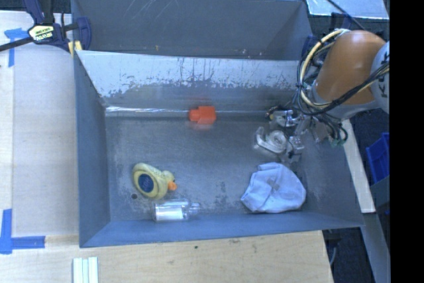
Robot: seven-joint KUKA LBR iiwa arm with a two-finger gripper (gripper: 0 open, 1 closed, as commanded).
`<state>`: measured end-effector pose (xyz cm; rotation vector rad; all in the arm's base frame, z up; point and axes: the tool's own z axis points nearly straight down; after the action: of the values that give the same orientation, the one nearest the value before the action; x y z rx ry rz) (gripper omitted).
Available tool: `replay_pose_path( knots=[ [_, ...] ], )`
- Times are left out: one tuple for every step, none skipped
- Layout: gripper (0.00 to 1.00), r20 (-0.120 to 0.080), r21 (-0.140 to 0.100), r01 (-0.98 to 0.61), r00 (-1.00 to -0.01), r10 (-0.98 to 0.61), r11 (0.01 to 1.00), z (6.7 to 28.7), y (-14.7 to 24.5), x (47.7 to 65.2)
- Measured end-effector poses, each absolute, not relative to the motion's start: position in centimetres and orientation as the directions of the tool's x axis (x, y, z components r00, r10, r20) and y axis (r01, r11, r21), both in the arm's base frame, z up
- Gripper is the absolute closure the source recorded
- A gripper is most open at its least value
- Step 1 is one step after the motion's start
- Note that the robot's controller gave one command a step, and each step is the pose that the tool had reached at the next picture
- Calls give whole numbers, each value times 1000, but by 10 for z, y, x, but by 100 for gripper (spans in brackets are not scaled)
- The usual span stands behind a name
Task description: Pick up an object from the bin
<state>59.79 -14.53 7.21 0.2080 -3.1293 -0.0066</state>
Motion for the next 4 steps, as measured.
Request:
replay_pose_path(
  knots=[
    [100, 5, 4, -133, -991, -133, 991, 72, -145, 598],
    [100, 5, 4, -133, -991, -133, 991, 72, -145, 598],
    [100, 5, 4, -135, -991, -135, 991, 168, -138, 596],
    [100, 5, 5, -187, -982, -187, 982, 101, -131, 598]
  ],
)
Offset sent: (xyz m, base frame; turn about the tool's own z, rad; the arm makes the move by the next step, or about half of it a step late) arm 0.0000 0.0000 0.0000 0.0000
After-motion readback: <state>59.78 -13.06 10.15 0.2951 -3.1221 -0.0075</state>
